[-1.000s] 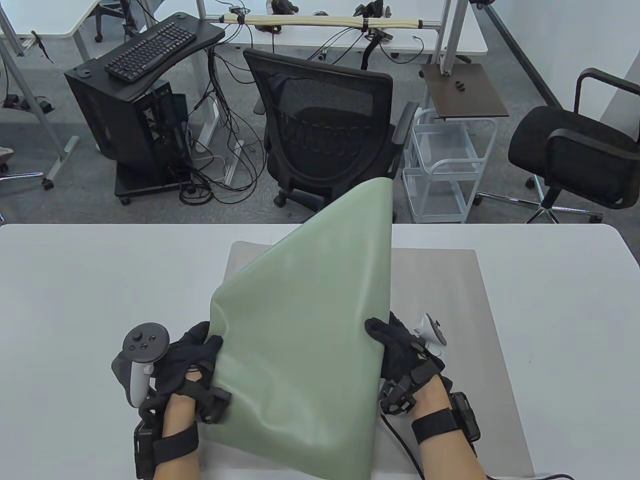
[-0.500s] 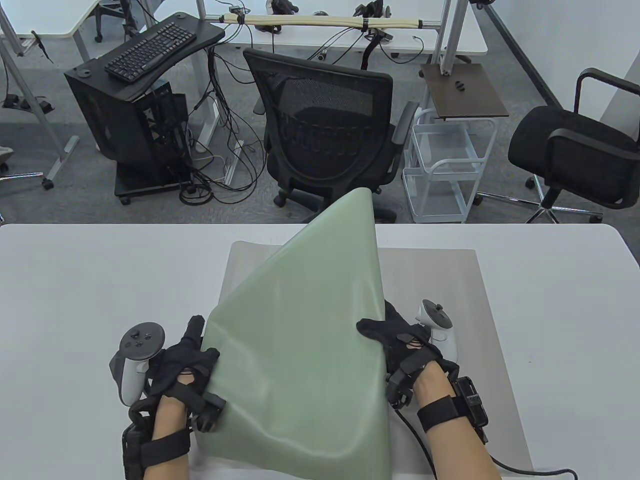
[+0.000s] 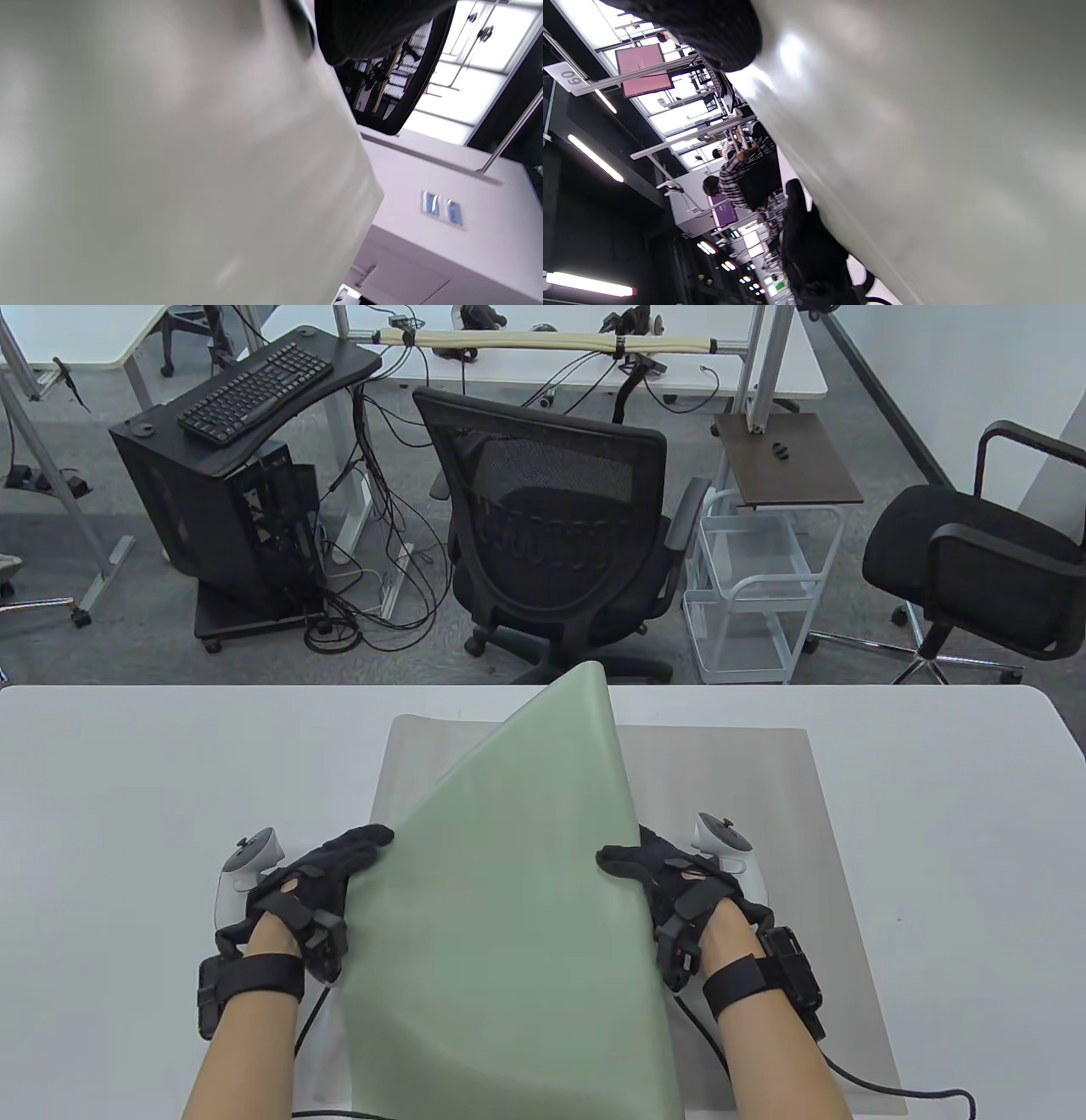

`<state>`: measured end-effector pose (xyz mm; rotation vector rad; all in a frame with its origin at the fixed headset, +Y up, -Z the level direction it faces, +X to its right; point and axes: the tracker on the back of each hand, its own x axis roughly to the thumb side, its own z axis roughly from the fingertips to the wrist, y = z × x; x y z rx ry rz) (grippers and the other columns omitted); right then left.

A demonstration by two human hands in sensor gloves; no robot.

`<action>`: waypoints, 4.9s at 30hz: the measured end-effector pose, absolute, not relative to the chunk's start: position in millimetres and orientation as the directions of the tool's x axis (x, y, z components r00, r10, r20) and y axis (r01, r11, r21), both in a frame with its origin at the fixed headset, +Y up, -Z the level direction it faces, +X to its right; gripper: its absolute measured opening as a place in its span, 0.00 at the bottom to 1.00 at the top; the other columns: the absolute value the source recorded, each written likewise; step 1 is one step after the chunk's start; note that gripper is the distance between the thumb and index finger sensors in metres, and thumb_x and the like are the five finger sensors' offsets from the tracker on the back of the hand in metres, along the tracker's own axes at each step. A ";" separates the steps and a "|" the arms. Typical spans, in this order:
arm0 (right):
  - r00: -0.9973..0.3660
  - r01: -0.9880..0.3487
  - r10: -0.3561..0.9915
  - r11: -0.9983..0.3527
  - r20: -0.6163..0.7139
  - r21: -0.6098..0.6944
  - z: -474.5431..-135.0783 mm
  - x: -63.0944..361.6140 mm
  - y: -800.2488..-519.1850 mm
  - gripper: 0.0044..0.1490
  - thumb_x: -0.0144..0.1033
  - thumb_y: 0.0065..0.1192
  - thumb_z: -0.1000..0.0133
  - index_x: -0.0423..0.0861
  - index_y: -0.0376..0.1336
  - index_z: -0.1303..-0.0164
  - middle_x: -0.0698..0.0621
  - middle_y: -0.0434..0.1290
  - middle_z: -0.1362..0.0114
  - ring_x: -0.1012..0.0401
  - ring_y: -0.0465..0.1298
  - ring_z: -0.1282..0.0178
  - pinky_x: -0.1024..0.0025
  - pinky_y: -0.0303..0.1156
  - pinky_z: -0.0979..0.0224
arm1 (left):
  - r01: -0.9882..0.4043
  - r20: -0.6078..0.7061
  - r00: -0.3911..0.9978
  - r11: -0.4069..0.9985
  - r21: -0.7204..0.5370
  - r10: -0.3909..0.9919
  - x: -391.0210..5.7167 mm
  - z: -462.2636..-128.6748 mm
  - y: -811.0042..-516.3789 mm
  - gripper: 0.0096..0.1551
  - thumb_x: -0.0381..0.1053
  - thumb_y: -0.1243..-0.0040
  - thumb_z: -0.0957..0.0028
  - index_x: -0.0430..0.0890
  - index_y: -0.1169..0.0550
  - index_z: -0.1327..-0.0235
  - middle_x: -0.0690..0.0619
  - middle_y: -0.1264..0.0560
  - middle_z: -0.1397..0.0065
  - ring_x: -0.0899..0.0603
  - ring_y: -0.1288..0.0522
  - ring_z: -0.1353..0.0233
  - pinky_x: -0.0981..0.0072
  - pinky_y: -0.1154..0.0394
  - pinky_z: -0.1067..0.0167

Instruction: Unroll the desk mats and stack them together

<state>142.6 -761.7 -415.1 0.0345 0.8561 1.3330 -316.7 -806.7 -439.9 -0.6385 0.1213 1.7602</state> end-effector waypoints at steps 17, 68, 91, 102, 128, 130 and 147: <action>-0.461 -0.879 0.685 -0.264 -0.565 0.397 -428.6 111.6 -764.3 0.54 0.41 0.58 0.34 0.47 0.24 0.25 0.43 0.60 0.24 0.49 0.79 0.33 0.51 0.77 0.29 | -0.725 -0.320 0.688 0.602 -0.334 0.652 -282.1 -548.7 -761.0 0.36 0.50 0.39 0.53 0.46 0.37 0.31 0.58 0.57 0.17 0.34 0.41 0.23 0.41 0.38 0.31; -0.049 -0.910 0.796 0.213 -0.603 0.355 -450.2 153.8 -781.8 0.48 0.44 0.76 0.40 0.47 0.43 0.27 0.52 0.62 0.32 0.58 0.76 0.38 0.59 0.79 0.31 | -0.026 -0.169 0.982 0.841 -0.540 -0.078 -204.3 -388.3 -764.7 0.43 0.64 0.35 0.63 0.60 0.38 0.33 0.46 0.46 0.20 0.33 0.50 0.19 0.37 0.46 0.28; 0.060 -0.892 0.810 0.307 -0.583 0.334 -445.3 181.3 -793.9 0.54 0.58 0.50 0.38 0.45 0.26 0.24 0.48 0.57 0.24 0.53 0.73 0.33 0.53 0.71 0.26 | 0.010 -0.151 0.982 0.830 -0.558 -0.113 -199.7 -392.6 -765.1 0.43 0.63 0.35 0.63 0.58 0.38 0.33 0.44 0.45 0.21 0.32 0.46 0.20 0.36 0.44 0.29; 0.086 -0.941 0.798 0.262 -0.597 0.215 -448.9 204.5 -789.2 0.51 0.40 0.68 0.40 0.36 0.37 0.28 0.46 0.61 0.29 0.51 0.76 0.37 0.54 0.77 0.31 | 0.040 -0.144 0.979 0.823 -0.566 -0.146 -194.4 -395.6 -763.8 0.43 0.63 0.35 0.64 0.57 0.38 0.34 0.43 0.44 0.21 0.31 0.44 0.20 0.37 0.41 0.29; 0.033 -0.928 0.796 0.248 -0.604 0.277 -459.5 236.3 -788.9 0.50 0.37 0.60 0.36 0.39 0.31 0.24 0.43 0.62 0.25 0.46 0.76 0.32 0.46 0.74 0.30 | 0.052 -0.140 0.977 0.817 -0.575 -0.160 -193.2 -394.9 -763.9 0.43 0.63 0.36 0.63 0.58 0.39 0.34 0.43 0.44 0.22 0.32 0.41 0.21 0.38 0.39 0.30; 0.070 -0.928 0.792 0.275 -0.607 0.252 -458.1 242.4 -791.3 0.51 0.39 0.61 0.36 0.38 0.31 0.23 0.43 0.61 0.25 0.46 0.75 0.32 0.46 0.73 0.29 | 0.048 -0.140 0.978 0.817 -0.575 -0.157 -193.7 -394.8 -764.4 0.43 0.63 0.36 0.63 0.58 0.39 0.34 0.43 0.44 0.22 0.32 0.41 0.21 0.38 0.39 0.30; -0.005 -0.958 0.782 0.176 -0.623 0.228 -456.0 252.6 -786.6 0.38 0.37 0.65 0.38 0.42 0.44 0.30 0.41 0.61 0.24 0.43 0.74 0.28 0.47 0.74 0.28 | 0.075 -0.120 0.977 0.810 -0.582 -0.177 -191.8 -397.2 -764.1 0.43 0.62 0.36 0.63 0.56 0.39 0.34 0.42 0.43 0.22 0.31 0.40 0.22 0.37 0.38 0.31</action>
